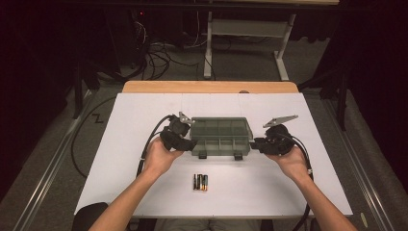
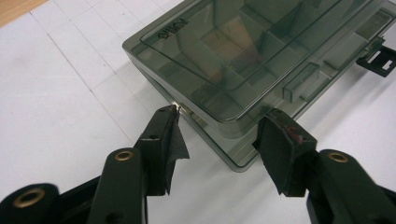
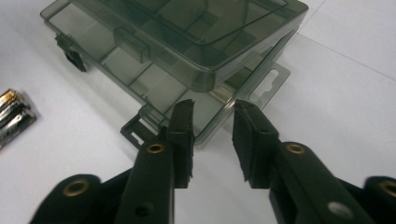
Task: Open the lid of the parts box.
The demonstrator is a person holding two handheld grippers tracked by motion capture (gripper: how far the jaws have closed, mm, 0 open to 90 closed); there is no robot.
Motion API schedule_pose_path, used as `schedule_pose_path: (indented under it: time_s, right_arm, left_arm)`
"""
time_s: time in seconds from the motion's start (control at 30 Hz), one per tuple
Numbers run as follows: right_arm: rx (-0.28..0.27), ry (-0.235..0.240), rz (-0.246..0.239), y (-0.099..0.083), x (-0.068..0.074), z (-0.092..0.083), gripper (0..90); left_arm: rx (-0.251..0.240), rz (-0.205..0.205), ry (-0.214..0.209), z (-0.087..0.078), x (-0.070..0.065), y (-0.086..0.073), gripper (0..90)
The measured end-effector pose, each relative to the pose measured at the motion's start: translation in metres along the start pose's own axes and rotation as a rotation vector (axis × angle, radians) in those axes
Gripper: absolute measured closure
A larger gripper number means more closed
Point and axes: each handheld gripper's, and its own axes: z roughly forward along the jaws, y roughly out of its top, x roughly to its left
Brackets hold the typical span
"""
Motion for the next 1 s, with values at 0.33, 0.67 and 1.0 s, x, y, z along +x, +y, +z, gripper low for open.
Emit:
schedule_pose_path:
  time_s: [0.33, 0.67, 1.0]
  right_arm:
    - [0.015, 0.002, 0.109, 0.005, -0.010, 0.011, 63.8]
    - [0.002, -0.027, 0.155, 0.010, -0.016, 0.019, 72.3]
    - [0.023, -0.045, 0.158, 0.020, -0.013, 0.034, 74.6]
  left_arm:
    - [-0.010, -0.006, -0.002, -0.001, 0.002, 0.005, 47.8]
    - [-0.049, -0.023, -0.007, -0.004, 0.007, 0.010, 47.4]
    - [-0.067, -0.038, -0.008, -0.007, 0.011, 0.014, 47.2]
